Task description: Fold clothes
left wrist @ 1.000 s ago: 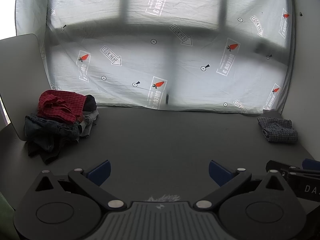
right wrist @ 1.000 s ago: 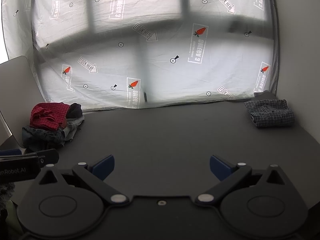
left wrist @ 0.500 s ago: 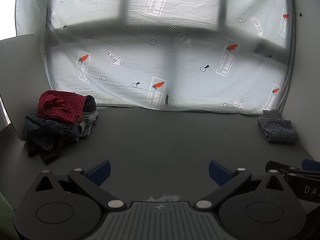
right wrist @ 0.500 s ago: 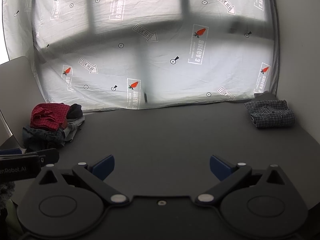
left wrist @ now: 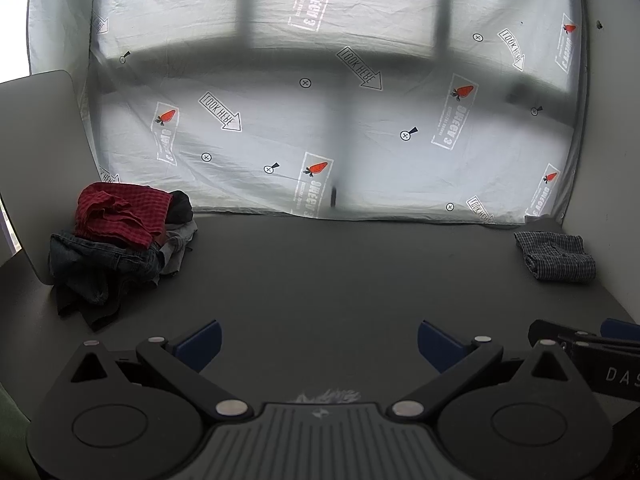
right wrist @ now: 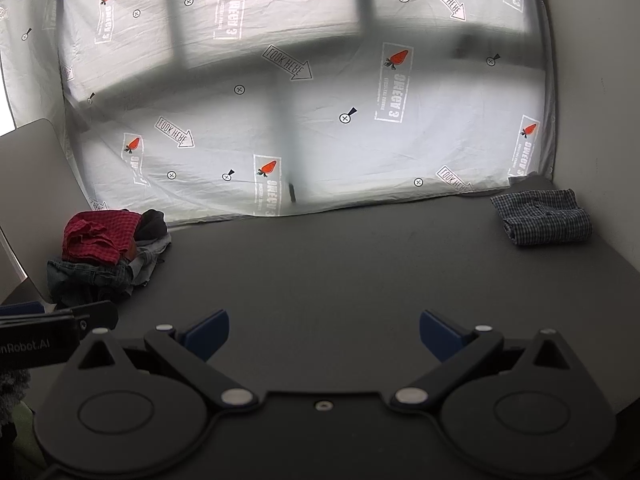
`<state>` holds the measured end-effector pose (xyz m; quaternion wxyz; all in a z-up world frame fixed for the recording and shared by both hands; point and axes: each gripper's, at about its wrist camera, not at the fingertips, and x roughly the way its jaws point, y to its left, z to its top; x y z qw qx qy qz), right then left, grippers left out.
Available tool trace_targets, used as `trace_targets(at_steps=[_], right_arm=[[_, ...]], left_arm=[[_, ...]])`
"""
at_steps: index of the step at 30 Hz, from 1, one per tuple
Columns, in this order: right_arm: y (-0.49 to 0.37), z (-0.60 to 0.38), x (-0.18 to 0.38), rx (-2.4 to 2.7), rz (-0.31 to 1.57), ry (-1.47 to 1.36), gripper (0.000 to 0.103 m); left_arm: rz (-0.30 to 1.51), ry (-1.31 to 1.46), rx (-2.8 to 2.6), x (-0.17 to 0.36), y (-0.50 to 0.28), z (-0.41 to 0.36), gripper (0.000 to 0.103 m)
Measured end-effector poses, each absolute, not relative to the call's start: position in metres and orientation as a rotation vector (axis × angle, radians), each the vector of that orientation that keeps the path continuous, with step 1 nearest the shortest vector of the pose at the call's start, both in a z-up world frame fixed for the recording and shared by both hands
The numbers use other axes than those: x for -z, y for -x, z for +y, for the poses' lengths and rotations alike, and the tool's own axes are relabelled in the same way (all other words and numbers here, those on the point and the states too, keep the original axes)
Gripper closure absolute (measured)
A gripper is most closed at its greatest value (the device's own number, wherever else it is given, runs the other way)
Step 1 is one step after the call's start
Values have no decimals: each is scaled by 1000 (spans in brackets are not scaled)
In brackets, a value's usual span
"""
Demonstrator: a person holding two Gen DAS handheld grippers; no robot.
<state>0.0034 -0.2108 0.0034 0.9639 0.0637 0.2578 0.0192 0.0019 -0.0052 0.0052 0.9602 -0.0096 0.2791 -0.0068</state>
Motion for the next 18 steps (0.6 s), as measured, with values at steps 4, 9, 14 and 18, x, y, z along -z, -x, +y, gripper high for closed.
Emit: trace_targets(at_steps=[4, 9, 14, 18], right_arm=[[-3, -208, 2, -36, 542, -136, 0], [-8, -214, 3, -27, 551, -131, 0], [-21, -220, 6, -70, 549, -111, 0], [-41, -233, 10, -96, 533, -101, 0]], left_arm=[[583, 28, 20, -1, -6, -1, 0], [599, 50, 34, 4, -12, -4, 0], [600, 81, 27, 7, -23, -12, 0], [584, 155, 26, 10, -45, -18, 0]])
